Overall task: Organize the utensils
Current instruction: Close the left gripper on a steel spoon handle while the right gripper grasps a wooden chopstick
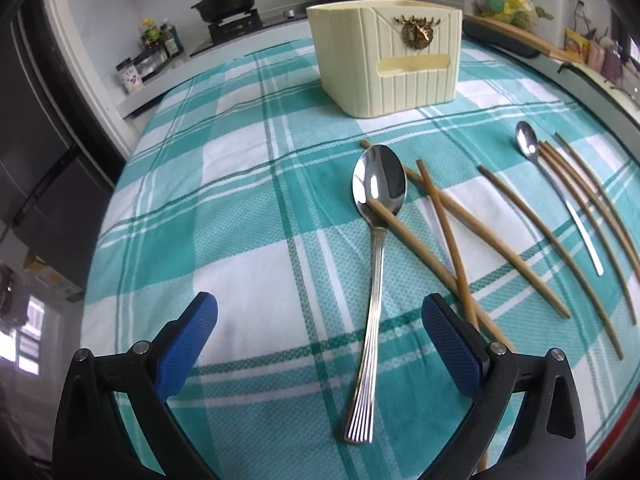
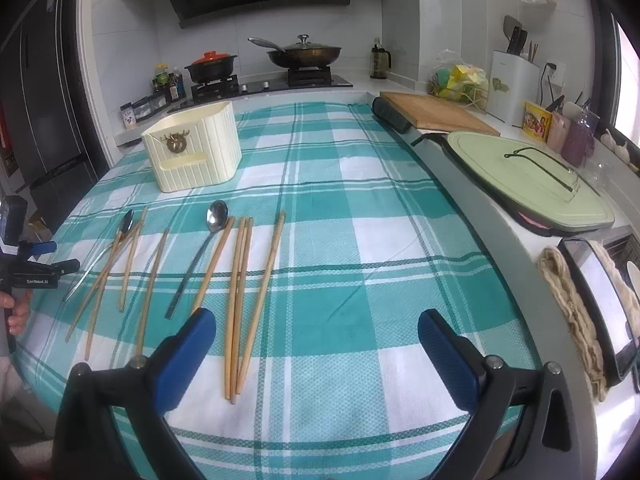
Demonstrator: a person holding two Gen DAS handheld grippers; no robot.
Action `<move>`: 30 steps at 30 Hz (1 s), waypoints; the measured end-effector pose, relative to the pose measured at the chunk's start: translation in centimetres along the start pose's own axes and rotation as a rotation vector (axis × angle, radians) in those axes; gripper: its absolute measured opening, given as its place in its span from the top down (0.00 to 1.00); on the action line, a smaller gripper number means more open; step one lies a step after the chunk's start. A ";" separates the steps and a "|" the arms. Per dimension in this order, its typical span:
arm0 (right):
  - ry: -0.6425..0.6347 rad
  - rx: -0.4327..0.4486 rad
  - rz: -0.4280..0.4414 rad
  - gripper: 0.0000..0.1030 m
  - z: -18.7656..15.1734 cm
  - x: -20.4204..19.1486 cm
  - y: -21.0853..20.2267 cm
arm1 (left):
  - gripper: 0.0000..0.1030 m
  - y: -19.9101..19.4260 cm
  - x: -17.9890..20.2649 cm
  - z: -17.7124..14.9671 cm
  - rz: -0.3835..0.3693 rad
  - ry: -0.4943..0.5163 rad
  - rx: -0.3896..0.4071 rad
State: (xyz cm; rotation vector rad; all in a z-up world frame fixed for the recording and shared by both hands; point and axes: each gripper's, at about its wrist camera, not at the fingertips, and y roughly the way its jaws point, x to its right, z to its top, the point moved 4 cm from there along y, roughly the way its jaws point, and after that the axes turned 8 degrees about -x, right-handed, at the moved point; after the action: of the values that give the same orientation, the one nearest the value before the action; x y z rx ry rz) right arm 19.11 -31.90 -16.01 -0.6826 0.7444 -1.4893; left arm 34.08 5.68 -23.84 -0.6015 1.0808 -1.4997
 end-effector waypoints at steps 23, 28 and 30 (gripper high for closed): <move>-0.153 -0.192 0.050 0.79 3.0 -4.8 12.9 | 0.26 2.4 -1.2 0.5 0.190 -0.226 -0.013; -0.134 -0.190 -0.024 0.80 2.8 -2.7 12.6 | 0.26 2.6 -4.3 -0.9 0.183 -0.394 -0.048; -0.126 -0.188 -0.047 0.80 2.7 -1.9 12.4 | 0.26 2.5 -5.4 -1.5 0.210 -0.423 -0.053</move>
State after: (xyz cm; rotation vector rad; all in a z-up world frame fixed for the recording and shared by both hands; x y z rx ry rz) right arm 28.99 -30.34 -24.12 -0.9331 0.7813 -1.4157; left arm 35.28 11.47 -25.69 -0.7762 0.8261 -1.1013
